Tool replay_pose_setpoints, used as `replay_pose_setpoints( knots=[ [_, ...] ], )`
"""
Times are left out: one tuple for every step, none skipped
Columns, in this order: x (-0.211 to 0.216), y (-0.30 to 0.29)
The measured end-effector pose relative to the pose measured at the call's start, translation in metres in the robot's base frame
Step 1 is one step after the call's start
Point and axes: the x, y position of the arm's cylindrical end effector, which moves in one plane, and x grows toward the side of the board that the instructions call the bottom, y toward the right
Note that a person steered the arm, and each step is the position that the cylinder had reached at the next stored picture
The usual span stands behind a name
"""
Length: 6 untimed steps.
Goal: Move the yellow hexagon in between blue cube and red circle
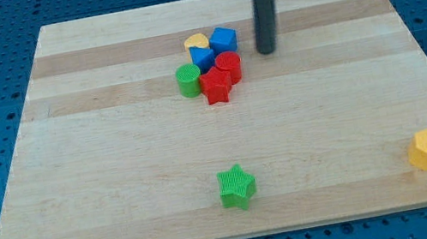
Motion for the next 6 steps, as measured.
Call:
replay_pose_setpoints(
  knots=[
    [0.043,0.071],
    [0.105,0.129],
    [0.197,0.167],
    [0.257,0.17],
    [0.257,0.166],
    [0.256,0.153]
  ],
)
